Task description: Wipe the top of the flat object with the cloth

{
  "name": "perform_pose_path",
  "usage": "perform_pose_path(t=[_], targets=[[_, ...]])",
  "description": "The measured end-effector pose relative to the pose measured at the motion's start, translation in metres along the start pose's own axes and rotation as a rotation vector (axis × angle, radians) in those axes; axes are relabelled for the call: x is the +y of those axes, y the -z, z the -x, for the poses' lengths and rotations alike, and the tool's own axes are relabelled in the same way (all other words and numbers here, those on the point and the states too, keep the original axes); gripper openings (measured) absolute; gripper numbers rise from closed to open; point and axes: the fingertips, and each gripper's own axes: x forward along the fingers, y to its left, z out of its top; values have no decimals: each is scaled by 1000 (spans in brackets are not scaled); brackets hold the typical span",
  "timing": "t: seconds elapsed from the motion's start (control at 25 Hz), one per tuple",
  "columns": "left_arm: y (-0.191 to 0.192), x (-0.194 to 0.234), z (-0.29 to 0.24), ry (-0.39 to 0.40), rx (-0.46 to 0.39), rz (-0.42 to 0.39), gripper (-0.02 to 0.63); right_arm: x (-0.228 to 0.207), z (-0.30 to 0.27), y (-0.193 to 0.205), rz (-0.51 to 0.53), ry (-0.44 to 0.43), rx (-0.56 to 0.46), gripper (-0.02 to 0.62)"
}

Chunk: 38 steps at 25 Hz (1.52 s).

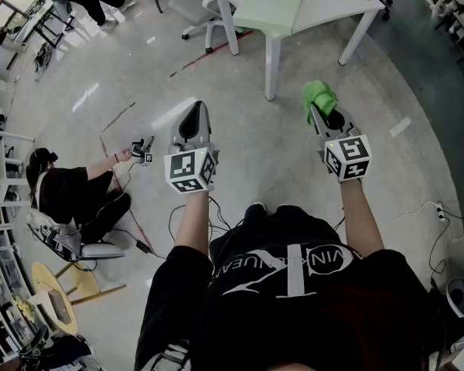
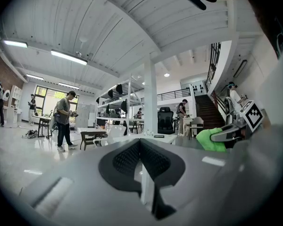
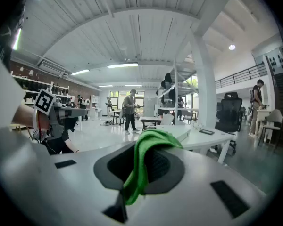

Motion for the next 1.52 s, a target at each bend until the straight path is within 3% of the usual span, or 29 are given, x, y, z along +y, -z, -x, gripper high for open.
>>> perform_pose_path(t=[0.48,1.12,1.52], targets=[[7,0,-6,19,14,18,11,-5,-4,1,-21,6,-6,37],[27,36,-15,53,24,31,11,3,-23,5,-40,72,-24,37],[37,48,-75,80,50,29,11,-38,-71,2,-59,102,-32,37]])
